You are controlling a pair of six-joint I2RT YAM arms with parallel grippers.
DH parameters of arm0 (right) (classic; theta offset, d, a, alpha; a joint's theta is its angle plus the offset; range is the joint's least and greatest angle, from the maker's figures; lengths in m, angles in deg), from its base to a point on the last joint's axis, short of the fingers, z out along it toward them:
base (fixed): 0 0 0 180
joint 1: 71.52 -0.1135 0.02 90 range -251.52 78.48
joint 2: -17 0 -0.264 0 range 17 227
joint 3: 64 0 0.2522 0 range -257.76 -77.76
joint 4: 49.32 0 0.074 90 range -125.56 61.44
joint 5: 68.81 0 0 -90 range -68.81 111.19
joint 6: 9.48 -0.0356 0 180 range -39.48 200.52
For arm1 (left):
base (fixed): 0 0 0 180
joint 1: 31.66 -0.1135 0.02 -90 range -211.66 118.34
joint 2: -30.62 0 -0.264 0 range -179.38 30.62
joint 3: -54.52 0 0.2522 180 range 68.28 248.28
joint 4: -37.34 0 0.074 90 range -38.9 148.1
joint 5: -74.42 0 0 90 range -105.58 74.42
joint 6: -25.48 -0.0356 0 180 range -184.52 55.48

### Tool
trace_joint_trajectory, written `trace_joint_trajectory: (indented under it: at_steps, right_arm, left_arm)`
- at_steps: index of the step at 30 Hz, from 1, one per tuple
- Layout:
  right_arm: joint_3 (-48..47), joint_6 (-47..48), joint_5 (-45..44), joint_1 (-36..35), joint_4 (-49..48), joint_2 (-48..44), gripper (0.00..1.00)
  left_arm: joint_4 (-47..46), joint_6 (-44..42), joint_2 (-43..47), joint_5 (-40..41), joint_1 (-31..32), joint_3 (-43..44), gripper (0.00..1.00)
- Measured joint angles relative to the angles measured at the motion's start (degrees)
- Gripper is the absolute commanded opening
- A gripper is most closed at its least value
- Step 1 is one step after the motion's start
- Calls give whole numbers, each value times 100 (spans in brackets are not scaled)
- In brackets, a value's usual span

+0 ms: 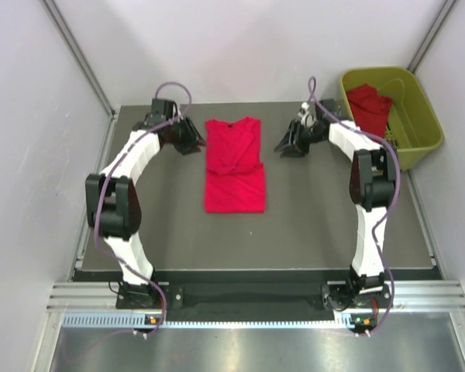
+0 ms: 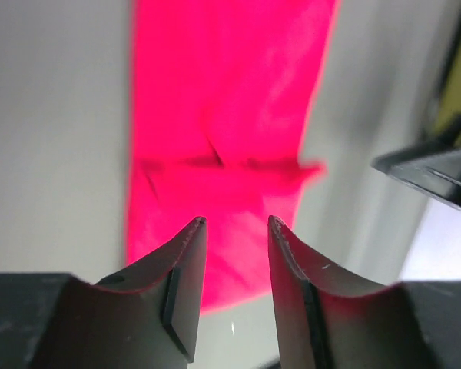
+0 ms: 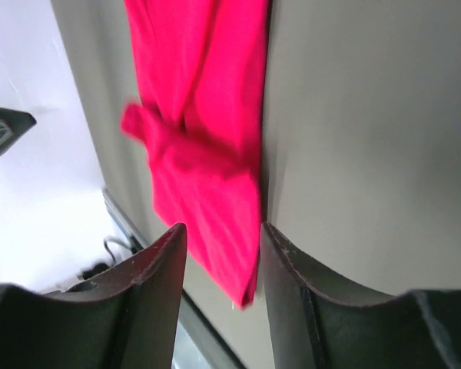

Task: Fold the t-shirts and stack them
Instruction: Fold the tshirt

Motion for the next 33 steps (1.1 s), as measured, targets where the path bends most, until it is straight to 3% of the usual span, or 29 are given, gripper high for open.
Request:
trace_joint_trajectory:
  at_steps: [4,8,9,11,14,23,30,31,33]
  right_arm:
    - [1486,240,-267,-382,-146,-999,43]
    - [2933,-48,-763,-1060,-848,-1864,33]
    - [3161,-170,-881,-1226,-1071,-1965,25]
    - [3368,-396,-1091,-1526,-1384,-1996,20]
    - [3364,-610,-1344,-1725,-1681,-1871,18]
    - [2188,-846,-1700,-1751,-2028,-772,20]
    - [-396,-855,-1864,-1569,-1274,549,24]
    - [-728,-850,-1891,-1515,-1165,647,33]
    - [-1248,-798,-1921,-1327,-909,649,35]
  left_arm:
    - [-560,81,809,-483,369,-1449,40]
    - [-1150,378,946,-776,1023,-2472,38]
    - [-1298,463,927,-835,1097,-2667,37]
    - [-1519,623,835,-925,1121,-2887,36]
    - [-1888,737,544,-946,1040,-2883,36]
    - [-2094,732,-804,-933,841,-1700,36]
    - [-1482,509,-1768,-769,293,302,40]
    - [-1335,442,-1781,-684,186,546,41]
    - [-1047,258,-1740,-490,-98,1213,41]
